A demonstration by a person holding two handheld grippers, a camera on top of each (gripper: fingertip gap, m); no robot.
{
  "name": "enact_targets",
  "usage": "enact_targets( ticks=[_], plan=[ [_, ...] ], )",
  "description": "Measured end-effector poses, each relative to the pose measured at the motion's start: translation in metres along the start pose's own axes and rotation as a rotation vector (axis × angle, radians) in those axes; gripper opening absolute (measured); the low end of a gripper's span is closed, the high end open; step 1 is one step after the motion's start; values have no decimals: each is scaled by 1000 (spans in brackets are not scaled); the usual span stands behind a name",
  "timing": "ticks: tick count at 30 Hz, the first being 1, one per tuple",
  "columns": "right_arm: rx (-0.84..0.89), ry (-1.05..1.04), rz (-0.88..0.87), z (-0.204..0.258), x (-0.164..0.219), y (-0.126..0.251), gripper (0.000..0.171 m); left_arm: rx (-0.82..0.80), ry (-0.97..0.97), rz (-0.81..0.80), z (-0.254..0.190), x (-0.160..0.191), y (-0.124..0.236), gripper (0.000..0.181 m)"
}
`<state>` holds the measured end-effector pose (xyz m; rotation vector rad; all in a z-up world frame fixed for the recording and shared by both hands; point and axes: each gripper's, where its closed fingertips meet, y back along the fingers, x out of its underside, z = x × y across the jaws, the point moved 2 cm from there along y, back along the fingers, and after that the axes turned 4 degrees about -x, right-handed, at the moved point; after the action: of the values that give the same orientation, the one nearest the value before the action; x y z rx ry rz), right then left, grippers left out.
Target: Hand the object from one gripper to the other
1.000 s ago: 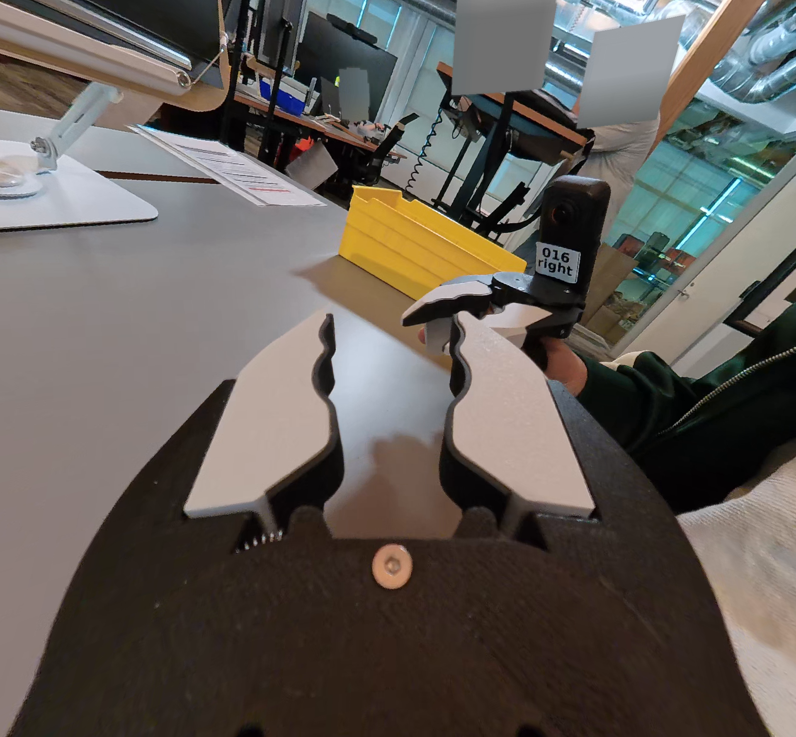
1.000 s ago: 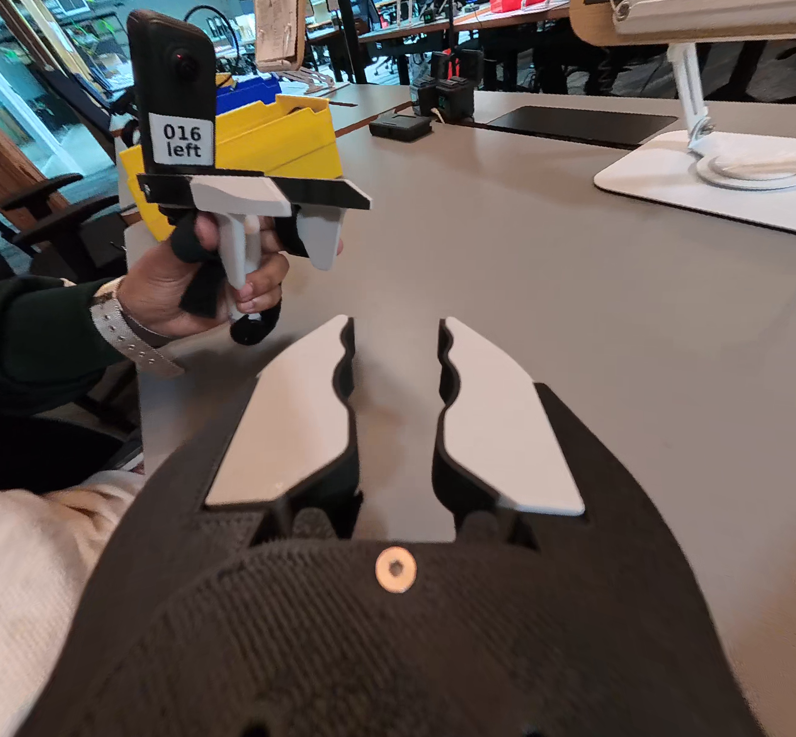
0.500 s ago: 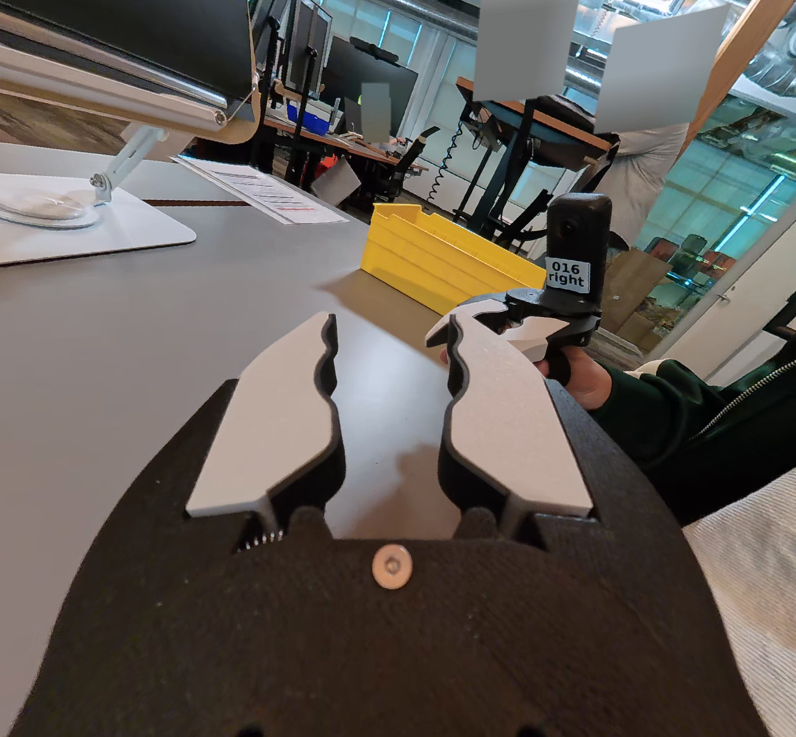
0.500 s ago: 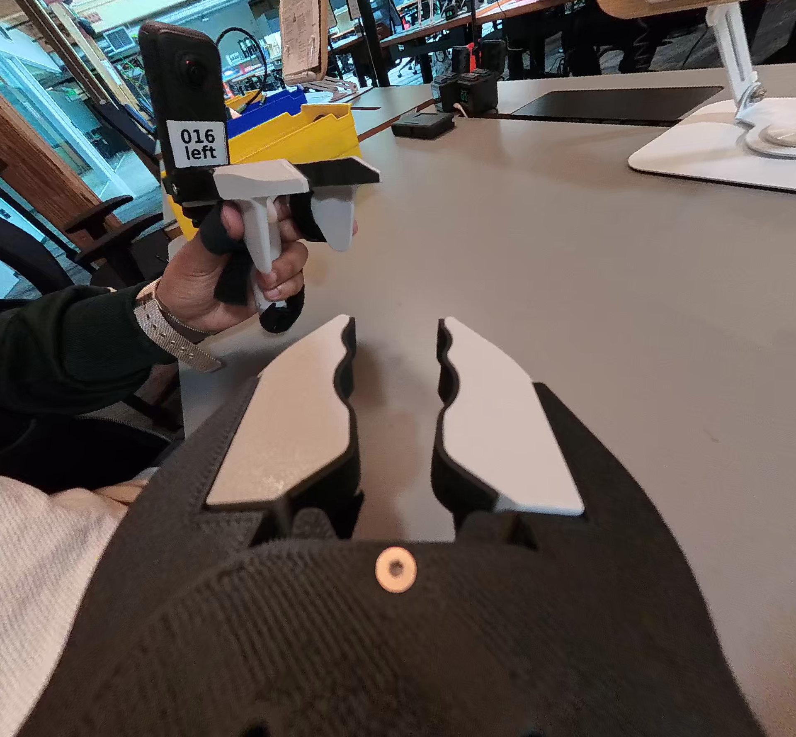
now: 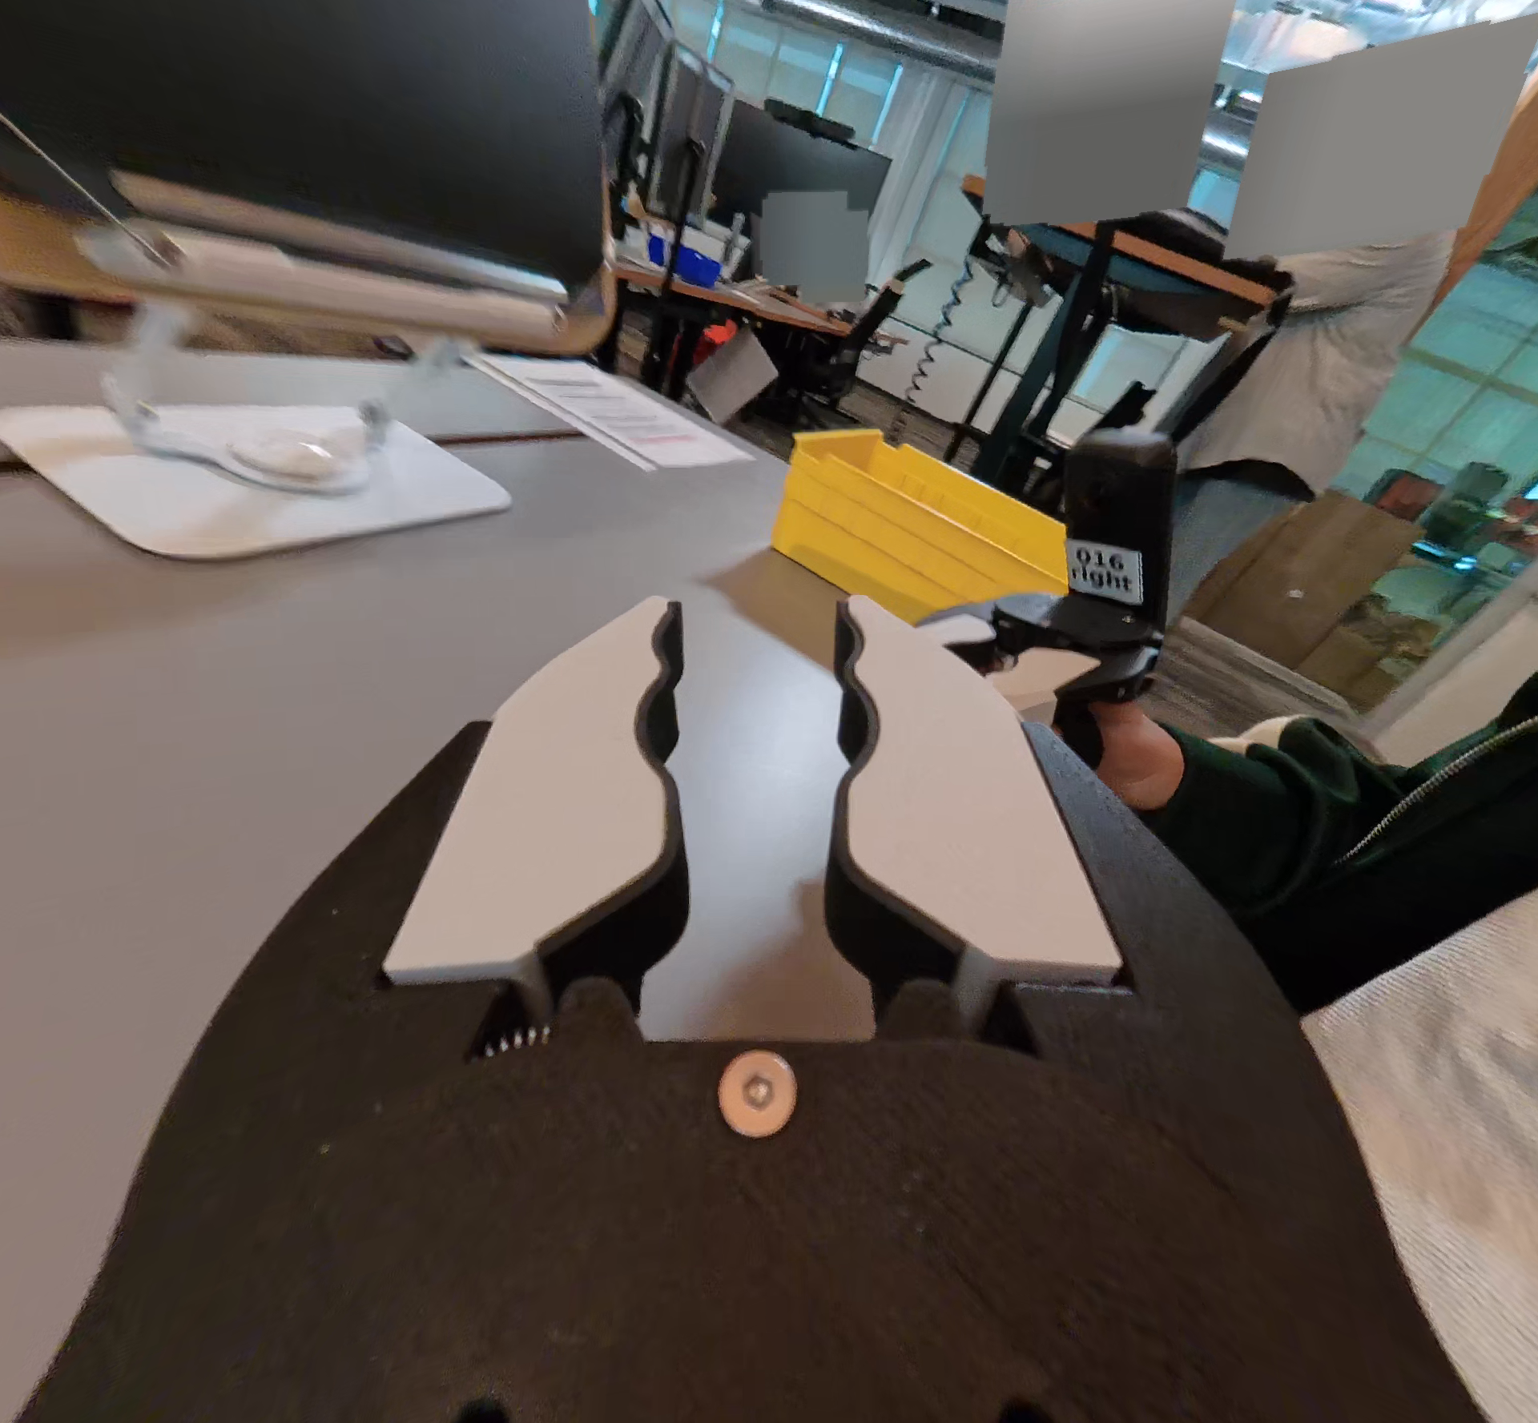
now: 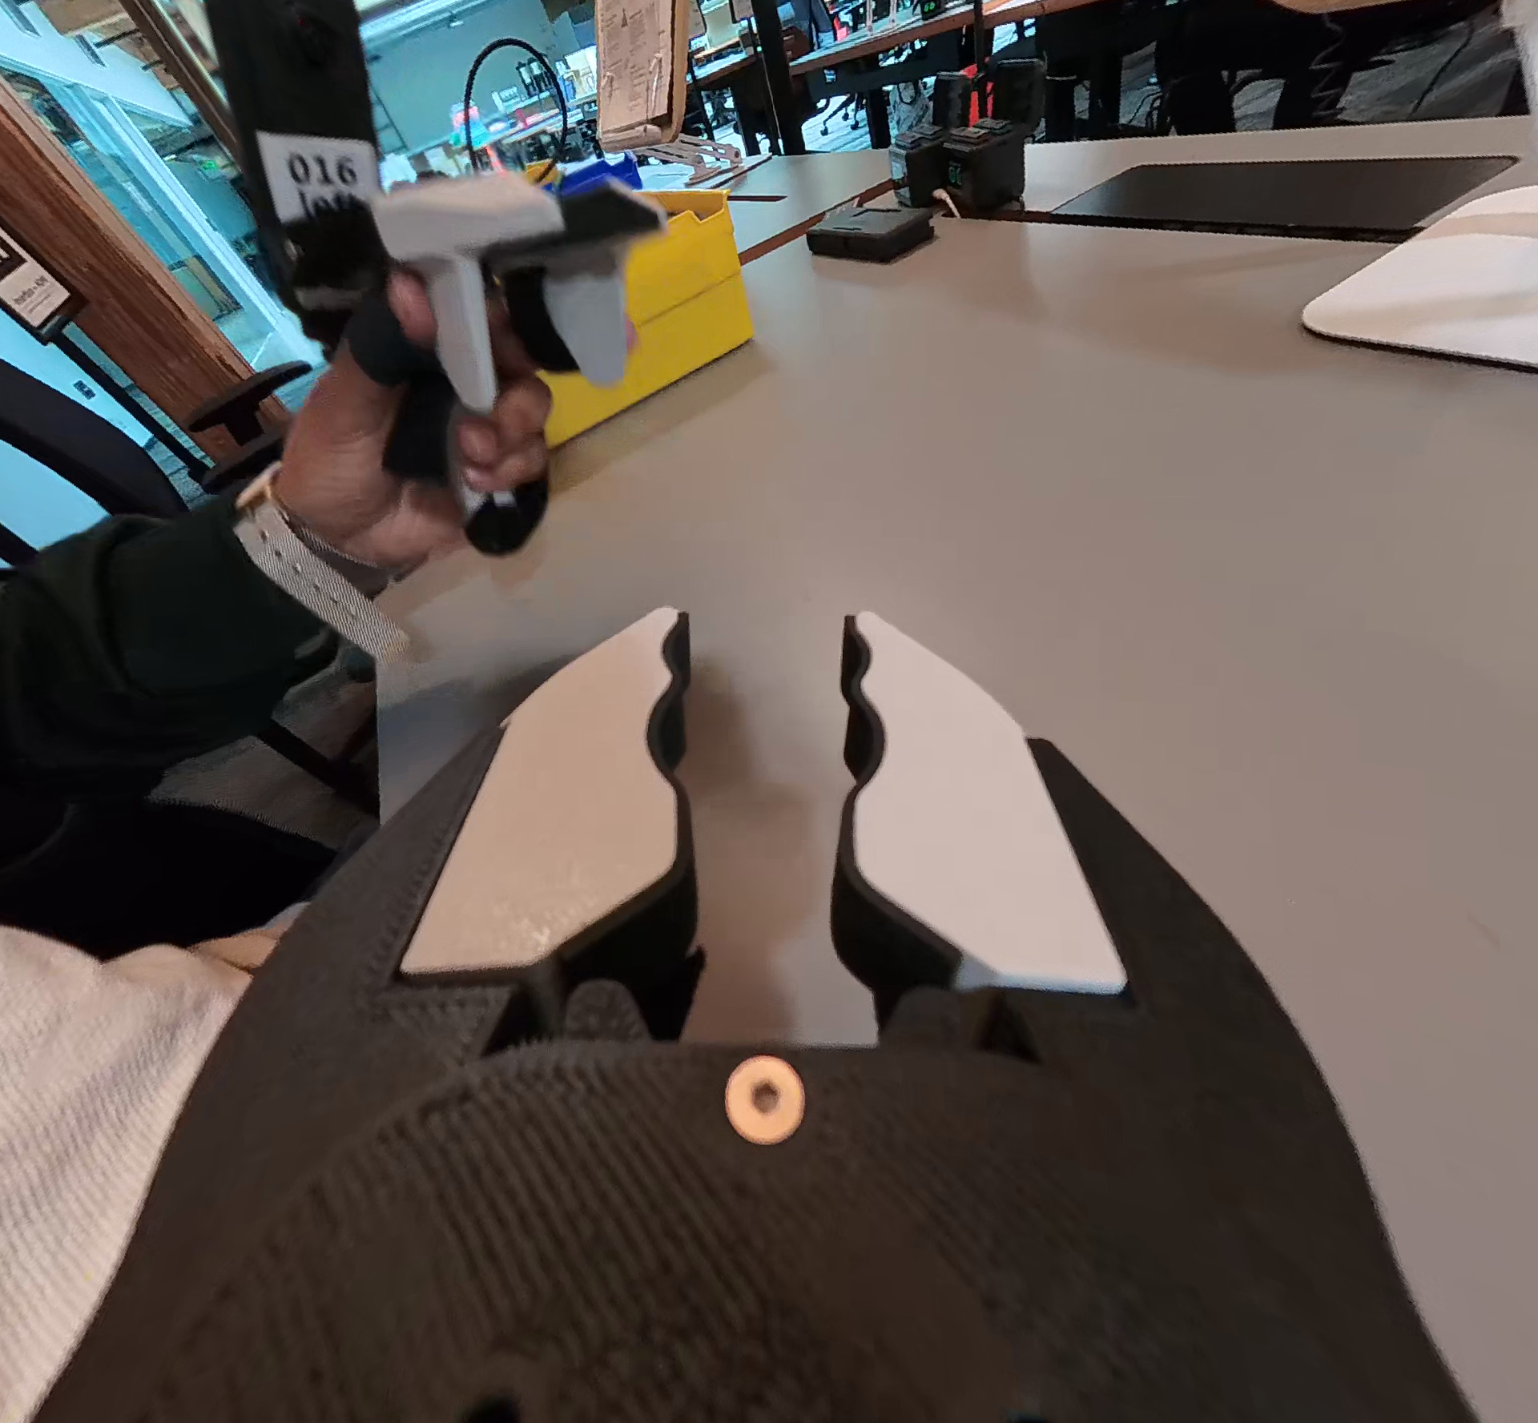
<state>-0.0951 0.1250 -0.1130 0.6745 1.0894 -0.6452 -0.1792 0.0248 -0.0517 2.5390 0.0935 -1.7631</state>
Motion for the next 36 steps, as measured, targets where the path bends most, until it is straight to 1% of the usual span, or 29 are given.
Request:
enact_targets(
  ticks=[2, 4, 5, 6, 8, 10, 12, 15, 17, 19, 21, 25, 27, 29, 30, 31, 36],
  plan=[
    [-16, -8, -4, 1, -1, -4, 35, -75, -82, -44, 11, -37, 27, 34],
    [-39, -25, -10, 3, -2, -7, 35, -182, -203, -47, 25, -76, 63, 34],
    [-49, -30, -15, 4, -3, -8, 35, -238, -271, -5, 34, -91, 81, 36],
    [-55, -32, -18, 4, -4, -9, 34, -308, -342, 79, 47, -101, 100, 38],
    [-62, -35, -31, 4, -7, -10, 34, -461, -455, 302, 86, -112, 139, 46],
    [-70, -51, -35, 4, -7, -12, 34, -558, -447, 514, 129, -111, 181, 54],
    [-78, -75, -40, 4, -7, -14, 34, -602, -403, 696, 167, -101, 220, 55],
    [-74, -88, -48, 4, -8, -14, 34, -614, -431, 988, 215, -73, 270, 56],
    [-53, -75, -48, 3, -8, -13, 33, -591, -474, 1203, 236, -48, 294, 65],
    [-37, -73, -58, 3, -10, -11, 33, -575, -535, 1404, 251, -29, 312, 70],
    [-35, -93, -73, 4, -11, -10, 33, -552, -642, 1549, 265, -17, 322, 76],
    [-33, -143, -104, 4, -11, -8, 33, -503, -743, 1726, 284, 3, 336, 68],
    [-24, -146, -109, 4, -11, -6, 32, -487, -741, 1734, 292, 11, 337, 64],
    [-17, -142, -110, 4, -12, -4, 32, -489, -687, 1717, 297, 19, 338, 61],
    [-17, -142, -111, 4, -12, -3, 32, -498, -684, 1712, 300, 20, 338, 58],
    [-19, -142, -115, 5, -13, -3, 32, -505, -680, 1708, 302, 21, 339, 50],
    [-43, -155, -119, 7, -13, -2, 32, -551, -675, 1727, 303, 20, 346, 39]
  ],
)
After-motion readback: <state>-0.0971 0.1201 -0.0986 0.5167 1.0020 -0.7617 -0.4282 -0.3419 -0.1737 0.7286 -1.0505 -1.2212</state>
